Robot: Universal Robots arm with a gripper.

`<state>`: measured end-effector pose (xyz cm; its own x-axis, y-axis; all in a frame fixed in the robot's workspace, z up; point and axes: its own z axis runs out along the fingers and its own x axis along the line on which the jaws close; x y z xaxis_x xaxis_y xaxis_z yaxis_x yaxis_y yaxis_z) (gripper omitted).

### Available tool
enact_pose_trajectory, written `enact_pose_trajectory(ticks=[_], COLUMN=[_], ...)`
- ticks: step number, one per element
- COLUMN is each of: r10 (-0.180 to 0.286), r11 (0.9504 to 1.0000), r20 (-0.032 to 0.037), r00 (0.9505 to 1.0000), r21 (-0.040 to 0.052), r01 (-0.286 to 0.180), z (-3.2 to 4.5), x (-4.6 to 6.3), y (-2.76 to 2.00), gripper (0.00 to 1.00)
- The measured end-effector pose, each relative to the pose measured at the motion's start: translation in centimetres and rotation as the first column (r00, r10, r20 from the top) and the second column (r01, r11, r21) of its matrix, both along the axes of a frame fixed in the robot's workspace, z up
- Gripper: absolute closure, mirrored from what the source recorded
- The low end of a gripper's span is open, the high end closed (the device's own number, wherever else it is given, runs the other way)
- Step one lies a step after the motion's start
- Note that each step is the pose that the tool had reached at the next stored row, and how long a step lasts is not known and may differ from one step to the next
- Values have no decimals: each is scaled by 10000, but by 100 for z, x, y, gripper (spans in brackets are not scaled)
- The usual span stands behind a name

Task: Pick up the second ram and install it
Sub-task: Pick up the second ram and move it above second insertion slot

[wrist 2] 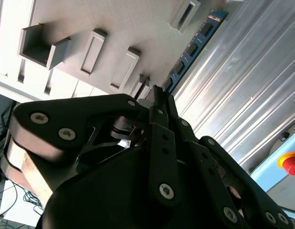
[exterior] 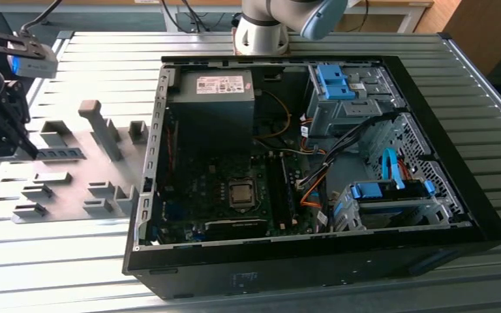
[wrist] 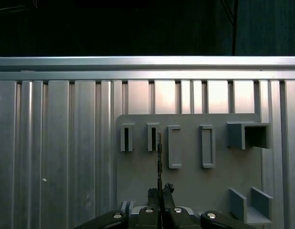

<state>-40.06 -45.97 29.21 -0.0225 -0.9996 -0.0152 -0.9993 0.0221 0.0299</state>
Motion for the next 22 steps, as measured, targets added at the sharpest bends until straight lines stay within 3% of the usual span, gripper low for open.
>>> enact_pose_trajectory(ticks=[9,22], r10=[-1,-1], r11=[10000,10000], r20=[0,2], r00=[10000,10000], r21=[-1,1], r01=[1,1], z=[57,201], x=[0,0], y=[0,0], gripper=[86,86])
